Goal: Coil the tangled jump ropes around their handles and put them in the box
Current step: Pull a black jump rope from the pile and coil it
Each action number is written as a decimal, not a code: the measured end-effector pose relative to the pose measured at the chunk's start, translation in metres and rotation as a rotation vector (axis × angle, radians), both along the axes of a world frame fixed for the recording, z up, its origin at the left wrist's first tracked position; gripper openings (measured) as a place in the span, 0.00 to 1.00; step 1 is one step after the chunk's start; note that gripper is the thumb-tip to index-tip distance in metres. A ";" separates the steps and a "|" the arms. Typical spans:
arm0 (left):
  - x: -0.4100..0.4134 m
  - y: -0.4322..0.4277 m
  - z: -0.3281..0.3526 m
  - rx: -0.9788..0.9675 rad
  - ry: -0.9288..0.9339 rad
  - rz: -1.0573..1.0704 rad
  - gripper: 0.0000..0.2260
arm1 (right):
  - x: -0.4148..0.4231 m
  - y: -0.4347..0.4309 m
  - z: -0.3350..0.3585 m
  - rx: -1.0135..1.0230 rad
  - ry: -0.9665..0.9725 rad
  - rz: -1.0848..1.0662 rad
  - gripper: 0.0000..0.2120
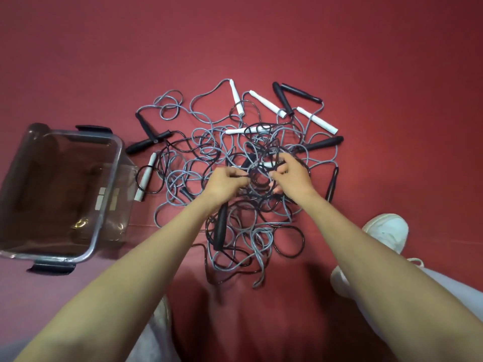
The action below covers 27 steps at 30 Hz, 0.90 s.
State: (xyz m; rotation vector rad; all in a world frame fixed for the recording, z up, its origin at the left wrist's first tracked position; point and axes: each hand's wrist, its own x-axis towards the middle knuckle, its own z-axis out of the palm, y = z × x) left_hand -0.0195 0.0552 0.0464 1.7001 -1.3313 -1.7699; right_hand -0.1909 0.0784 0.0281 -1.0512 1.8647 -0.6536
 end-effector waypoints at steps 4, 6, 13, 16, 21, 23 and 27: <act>0.026 0.013 0.050 0.038 0.287 -0.115 0.07 | 0.003 0.005 0.030 0.044 -0.030 0.188 0.27; 0.034 0.015 0.073 0.004 0.357 -0.105 0.07 | 0.006 0.009 0.049 0.042 -0.038 0.251 0.17; 0.054 0.025 0.117 -0.143 0.041 0.072 0.04 | 0.001 0.032 0.130 -0.177 0.273 0.283 0.16; 0.051 0.044 0.131 -0.310 -0.117 0.014 0.16 | 0.008 0.047 0.165 -0.203 0.288 0.354 0.24; 0.045 0.078 0.164 -0.443 0.146 -0.266 0.15 | 0.025 0.060 0.198 -0.078 0.035 0.350 0.19; 0.044 0.080 0.167 -0.551 0.084 -0.231 0.11 | 0.029 0.063 0.206 -0.077 0.150 0.425 0.21; 0.050 0.085 0.168 -0.529 0.065 -0.203 0.12 | 0.031 0.070 0.208 -0.071 0.176 0.495 0.24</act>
